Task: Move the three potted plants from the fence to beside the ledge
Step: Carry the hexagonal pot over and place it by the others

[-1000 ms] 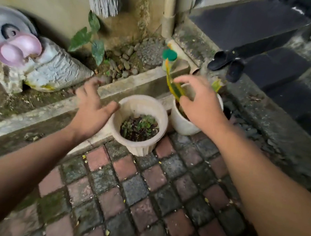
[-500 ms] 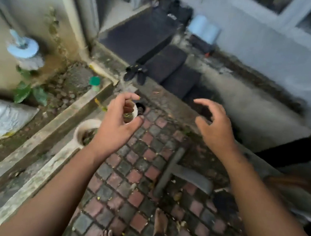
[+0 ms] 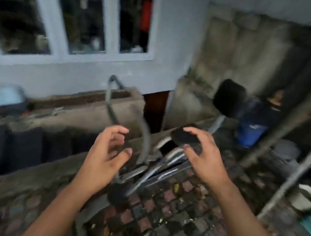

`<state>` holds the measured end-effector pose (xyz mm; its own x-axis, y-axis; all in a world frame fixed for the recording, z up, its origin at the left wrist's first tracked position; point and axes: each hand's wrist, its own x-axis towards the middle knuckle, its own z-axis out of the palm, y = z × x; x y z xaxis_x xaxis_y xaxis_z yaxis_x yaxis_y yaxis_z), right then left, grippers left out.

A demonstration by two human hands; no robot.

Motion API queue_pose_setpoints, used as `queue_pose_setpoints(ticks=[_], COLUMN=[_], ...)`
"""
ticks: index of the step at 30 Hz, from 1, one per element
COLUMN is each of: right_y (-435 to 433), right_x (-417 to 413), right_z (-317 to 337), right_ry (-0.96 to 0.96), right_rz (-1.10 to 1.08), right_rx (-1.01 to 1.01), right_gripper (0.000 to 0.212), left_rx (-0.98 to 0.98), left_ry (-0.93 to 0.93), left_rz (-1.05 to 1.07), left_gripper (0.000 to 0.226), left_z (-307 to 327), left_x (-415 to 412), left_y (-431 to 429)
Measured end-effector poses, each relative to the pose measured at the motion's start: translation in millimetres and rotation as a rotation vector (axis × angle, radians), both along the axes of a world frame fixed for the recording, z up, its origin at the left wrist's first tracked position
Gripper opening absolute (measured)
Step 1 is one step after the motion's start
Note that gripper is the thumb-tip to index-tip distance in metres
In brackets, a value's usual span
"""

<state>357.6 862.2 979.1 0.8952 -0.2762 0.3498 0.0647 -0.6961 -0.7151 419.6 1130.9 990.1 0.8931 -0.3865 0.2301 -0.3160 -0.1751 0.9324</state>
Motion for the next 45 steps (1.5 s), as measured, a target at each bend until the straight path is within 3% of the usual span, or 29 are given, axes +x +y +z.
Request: queue_pose_setpoints(ticks=[11, 21, 26, 32, 38, 45], right_y=[-314.6, -493.2, -602.3, -710.5, -819.7, -1000.9], right_x=[-183.4, -286.8, -320.8, -390.4, -464.0, -519.6], right_z=[-15.6, -35.6, -58.3, -59.7, -70.5, -119.0], right_ry=[-0.011, 0.079, 0.196, 0.227, 0.279, 0.336], right_rz=[-0.589, -0.867, -0.974, -1.172, -1.262, -1.125], right_rx=[0.126, 0.158, 0.152, 0.132, 0.136, 0.244], right_gripper=[0.049, 0.049, 0.053, 0.056, 0.067, 0.092], left_rx=[-0.066, -0.074, -0.084, 0.000, 0.097, 0.202], left_ry=[0.009, 0.067, 0.031, -0.002, -0.063, -0.089], left_rz=[-0.535, -0.850, -0.924, -1.081, -1.097, -0.875], left_gripper=[0.058, 0.062, 0.050, 0.060, 0.068, 0.077], left_z=[9.9, -21.1, -37.1, -37.6, -49.3, -117.8], left_x=[-39.8, -102.8, -107.3, -153.9, -217.0, -266.3], left_y=[-387.8, -649.7, -784.3, -958.4, -1093.8, -1220.7])
